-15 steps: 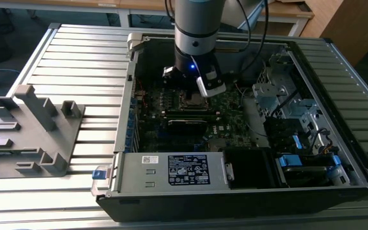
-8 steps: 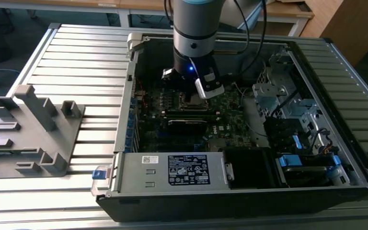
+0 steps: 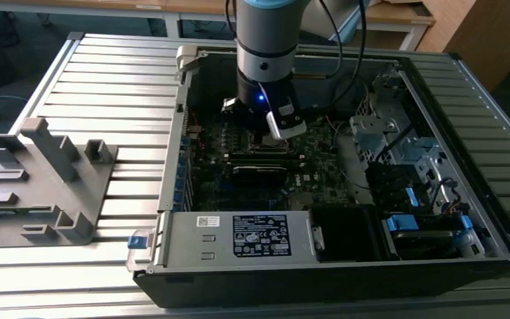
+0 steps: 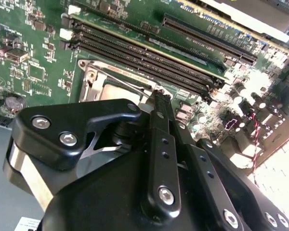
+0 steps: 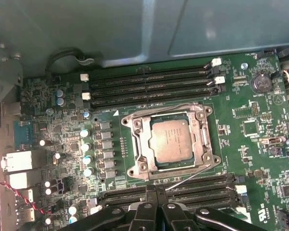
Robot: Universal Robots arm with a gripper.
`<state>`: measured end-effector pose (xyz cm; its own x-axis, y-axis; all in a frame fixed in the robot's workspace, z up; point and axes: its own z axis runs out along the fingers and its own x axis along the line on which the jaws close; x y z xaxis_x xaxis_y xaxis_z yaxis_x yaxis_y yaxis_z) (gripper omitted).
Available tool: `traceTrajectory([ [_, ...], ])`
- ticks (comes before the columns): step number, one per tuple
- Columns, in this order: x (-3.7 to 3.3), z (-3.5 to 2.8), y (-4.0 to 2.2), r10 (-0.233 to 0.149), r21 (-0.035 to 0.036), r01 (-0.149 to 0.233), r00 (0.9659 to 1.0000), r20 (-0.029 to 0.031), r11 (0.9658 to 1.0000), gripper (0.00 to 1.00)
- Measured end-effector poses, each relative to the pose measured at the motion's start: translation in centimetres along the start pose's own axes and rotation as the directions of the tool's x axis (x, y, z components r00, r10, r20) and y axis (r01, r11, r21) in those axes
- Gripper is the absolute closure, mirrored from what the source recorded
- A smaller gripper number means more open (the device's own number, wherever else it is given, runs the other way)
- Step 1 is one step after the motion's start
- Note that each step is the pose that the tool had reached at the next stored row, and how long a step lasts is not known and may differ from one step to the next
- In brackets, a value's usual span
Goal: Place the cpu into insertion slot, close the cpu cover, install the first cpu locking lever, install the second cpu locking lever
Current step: 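Install the second cpu locking lever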
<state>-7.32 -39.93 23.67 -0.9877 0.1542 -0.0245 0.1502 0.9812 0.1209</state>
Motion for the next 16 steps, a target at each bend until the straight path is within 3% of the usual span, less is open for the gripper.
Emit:
traceTrajectory([
  [5, 0.26, 0.52, -0.13, 0.009, 0.0012, -0.009, 1.0000, 0.0013, 1.0000, 0.90],
  [13, 1.14, 1.88, -0.43, 0.024, 0.0025, -0.024, 0.9997, 0.0033, 0.9997, 0.90],
  [16, 1.14, 1.91, -0.44, 0.024, 0.0028, -0.024, 0.9997, 0.0032, 0.9997, 0.90],
])
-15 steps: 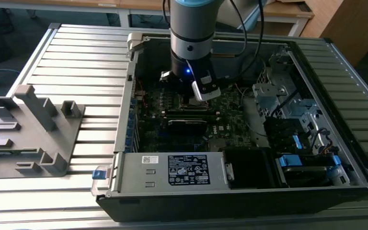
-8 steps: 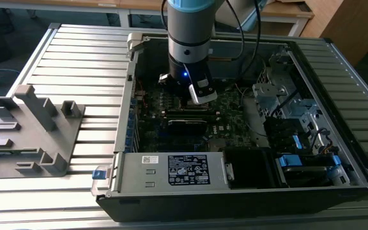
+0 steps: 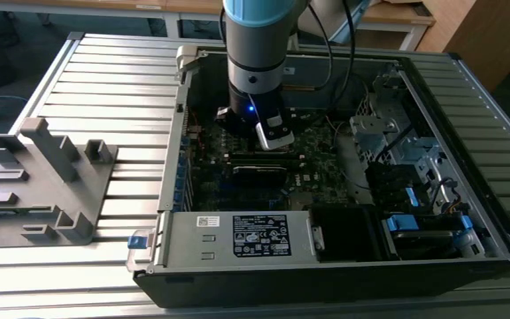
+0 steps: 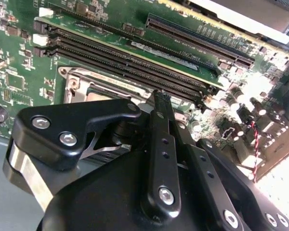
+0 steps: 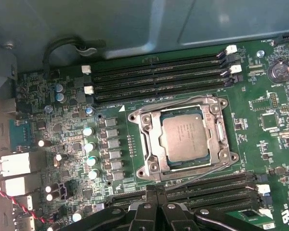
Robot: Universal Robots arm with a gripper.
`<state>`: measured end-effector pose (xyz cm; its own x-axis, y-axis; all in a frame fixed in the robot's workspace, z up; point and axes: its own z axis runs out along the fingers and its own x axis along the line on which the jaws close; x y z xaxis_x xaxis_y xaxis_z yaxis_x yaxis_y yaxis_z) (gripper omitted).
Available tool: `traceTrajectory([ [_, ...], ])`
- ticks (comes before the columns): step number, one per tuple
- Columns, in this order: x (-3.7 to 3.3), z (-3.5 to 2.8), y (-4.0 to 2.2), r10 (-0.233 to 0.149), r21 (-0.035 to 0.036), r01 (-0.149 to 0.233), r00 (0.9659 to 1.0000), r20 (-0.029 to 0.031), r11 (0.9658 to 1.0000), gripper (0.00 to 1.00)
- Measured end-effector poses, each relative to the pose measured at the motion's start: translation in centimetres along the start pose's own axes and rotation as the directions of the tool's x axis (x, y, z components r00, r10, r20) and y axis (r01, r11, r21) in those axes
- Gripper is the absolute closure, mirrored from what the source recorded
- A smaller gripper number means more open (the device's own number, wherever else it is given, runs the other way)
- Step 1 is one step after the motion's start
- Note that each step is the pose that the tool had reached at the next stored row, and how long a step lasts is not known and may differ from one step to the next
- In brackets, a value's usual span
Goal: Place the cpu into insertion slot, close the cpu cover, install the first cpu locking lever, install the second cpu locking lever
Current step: 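Install the second cpu locking lever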
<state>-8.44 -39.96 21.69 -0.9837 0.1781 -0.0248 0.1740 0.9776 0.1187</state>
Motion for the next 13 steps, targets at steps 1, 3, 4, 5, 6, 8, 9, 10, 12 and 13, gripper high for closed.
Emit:
traceTrajectory([
  [1, 0.00, 0.00, 0.00, 0.000, 0.0000, 0.000, 1.0000, 0.0000, 1.0000, 0.90],
  [3, 0.00, 0.04, 0.00, -0.001, -0.0003, 0.001, 1.0000, 0.0000, 1.0000, 0.90],
  [4, 0.00, 0.07, 0.00, -0.008, -0.0007, 0.008, 1.0000, -0.0007, 1.0000, 0.90],
  [5, 0.00, 0.11, 0.00, -0.020, -0.0011, 0.020, 0.9998, -0.0021, 0.9998, 0.90],
  [6, 0.00, 0.14, -0.01, -0.035, -0.0013, 0.035, 0.9994, -0.0039, 0.9994, 0.90],
  [8, 0.01, 0.20, -0.02, -0.058, -0.0018, 0.058, 0.9983, -0.0068, 0.9983, 0.90],
  [9, 0.02, 0.25, -0.02, -0.063, -0.0021, 0.063, 0.9980, -0.0074, 0.9980, 0.90],
  [10, 0.04, 0.32, -0.02, -0.066, -0.0022, 0.066, 0.9978, -0.0076, 0.9978, 0.90],
  [12, 0.10, 0.52, 0.03, -0.068, -0.0022, 0.068, 0.9976, -0.0079, 0.9977, 0.90],
  [13, 0.14, 0.65, 0.04, -0.069, -0.0023, 0.069, 0.9976, -0.0079, 0.9976, 0.90],
])
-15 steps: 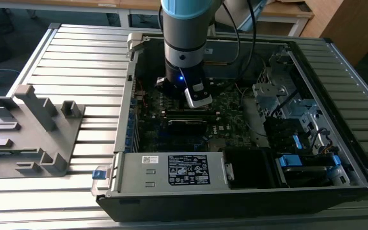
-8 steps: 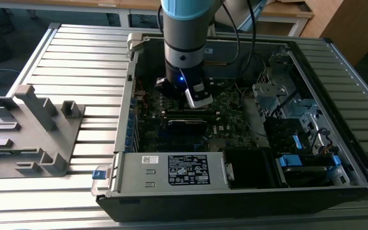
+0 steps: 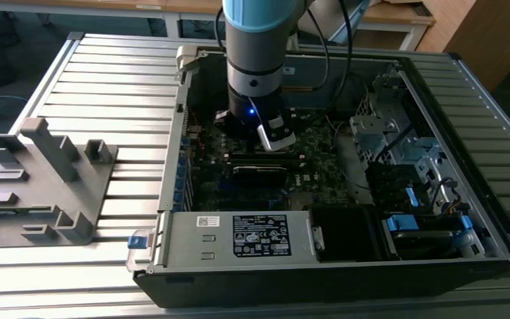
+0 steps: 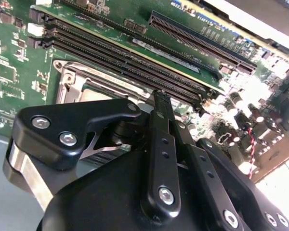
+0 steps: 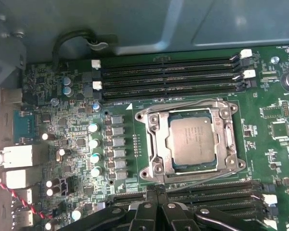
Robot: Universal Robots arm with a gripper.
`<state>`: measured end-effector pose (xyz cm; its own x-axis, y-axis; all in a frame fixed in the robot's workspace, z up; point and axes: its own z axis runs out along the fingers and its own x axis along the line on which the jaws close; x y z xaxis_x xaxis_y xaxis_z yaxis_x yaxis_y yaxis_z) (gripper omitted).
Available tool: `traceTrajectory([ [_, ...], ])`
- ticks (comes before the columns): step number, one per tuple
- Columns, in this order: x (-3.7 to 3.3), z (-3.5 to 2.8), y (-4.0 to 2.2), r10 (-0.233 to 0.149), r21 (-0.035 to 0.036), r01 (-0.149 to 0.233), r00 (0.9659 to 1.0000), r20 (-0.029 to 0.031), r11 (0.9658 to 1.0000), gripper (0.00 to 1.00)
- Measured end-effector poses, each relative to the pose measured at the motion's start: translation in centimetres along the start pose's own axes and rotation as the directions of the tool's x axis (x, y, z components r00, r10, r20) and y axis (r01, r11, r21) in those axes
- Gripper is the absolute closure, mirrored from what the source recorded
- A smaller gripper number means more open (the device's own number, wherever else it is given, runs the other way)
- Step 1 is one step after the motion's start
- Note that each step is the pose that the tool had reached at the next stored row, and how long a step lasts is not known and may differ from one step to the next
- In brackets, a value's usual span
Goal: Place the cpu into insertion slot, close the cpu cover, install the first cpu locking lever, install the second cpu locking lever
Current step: 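Install the second cpu locking lever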
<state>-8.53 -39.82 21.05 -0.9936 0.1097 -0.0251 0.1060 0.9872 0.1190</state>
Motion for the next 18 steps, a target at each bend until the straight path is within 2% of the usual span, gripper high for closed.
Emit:
traceTrajectory([
  [5, 0.07, 0.65, -0.01, -0.001, 0.0000, 0.001, 1.0000, -0.0001, 1.0000, 0.90],
  [10, 0.09, 0.70, -0.01, -0.001, 0.0000, 0.001, 1.0000, 0.0000, 1.0000, 0.90],
  [18, 0.67, 0.99, -0.12, -0.001, 0.0002, 0.001, 1.0000, -0.0002, 1.0000, 0.90],
])
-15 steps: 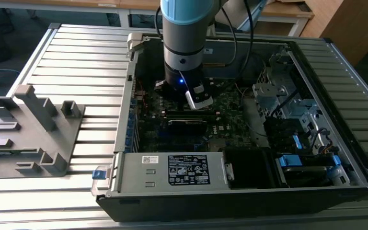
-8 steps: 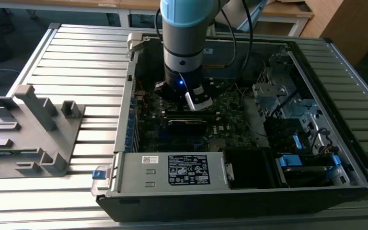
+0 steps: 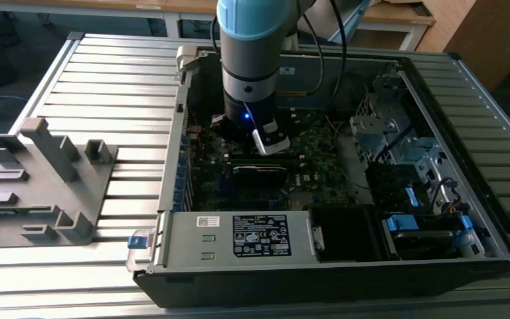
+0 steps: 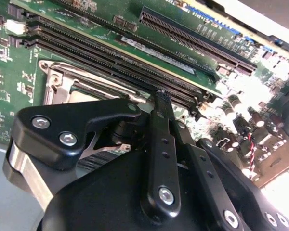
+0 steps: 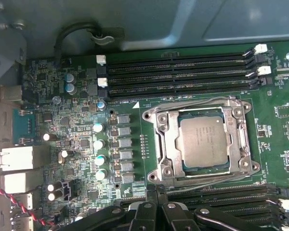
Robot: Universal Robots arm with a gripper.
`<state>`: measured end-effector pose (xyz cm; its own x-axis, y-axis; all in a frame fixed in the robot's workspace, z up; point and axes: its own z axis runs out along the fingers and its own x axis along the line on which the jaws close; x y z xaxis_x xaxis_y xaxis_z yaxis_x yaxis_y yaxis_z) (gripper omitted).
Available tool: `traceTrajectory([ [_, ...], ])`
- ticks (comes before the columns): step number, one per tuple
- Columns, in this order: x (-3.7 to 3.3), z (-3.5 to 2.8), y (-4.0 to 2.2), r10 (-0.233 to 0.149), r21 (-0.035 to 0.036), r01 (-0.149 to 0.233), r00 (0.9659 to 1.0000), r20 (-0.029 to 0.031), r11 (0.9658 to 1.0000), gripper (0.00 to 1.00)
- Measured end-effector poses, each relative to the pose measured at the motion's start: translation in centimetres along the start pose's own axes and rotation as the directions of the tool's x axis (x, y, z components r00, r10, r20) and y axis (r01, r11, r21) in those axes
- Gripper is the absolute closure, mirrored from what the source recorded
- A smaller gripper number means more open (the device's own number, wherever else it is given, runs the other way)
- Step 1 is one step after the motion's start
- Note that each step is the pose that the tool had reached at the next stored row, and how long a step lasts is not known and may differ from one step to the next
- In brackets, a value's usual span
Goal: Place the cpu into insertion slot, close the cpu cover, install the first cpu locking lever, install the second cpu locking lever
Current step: 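Install the second cpu locking lever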
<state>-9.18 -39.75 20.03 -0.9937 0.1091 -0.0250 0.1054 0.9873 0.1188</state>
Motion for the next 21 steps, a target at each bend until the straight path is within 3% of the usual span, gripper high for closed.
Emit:
traceTrajectory([
  [14, 0.10, 0.41, 0.05, 0.003, -0.0068, -0.003, 1.0000, -0.0003, 1.0000, 0.90],
  [21, -0.02, -0.34, 0.16, 0.003, -0.0058, -0.003, 1.0000, -0.0013, 1.0000, 0.90],
])
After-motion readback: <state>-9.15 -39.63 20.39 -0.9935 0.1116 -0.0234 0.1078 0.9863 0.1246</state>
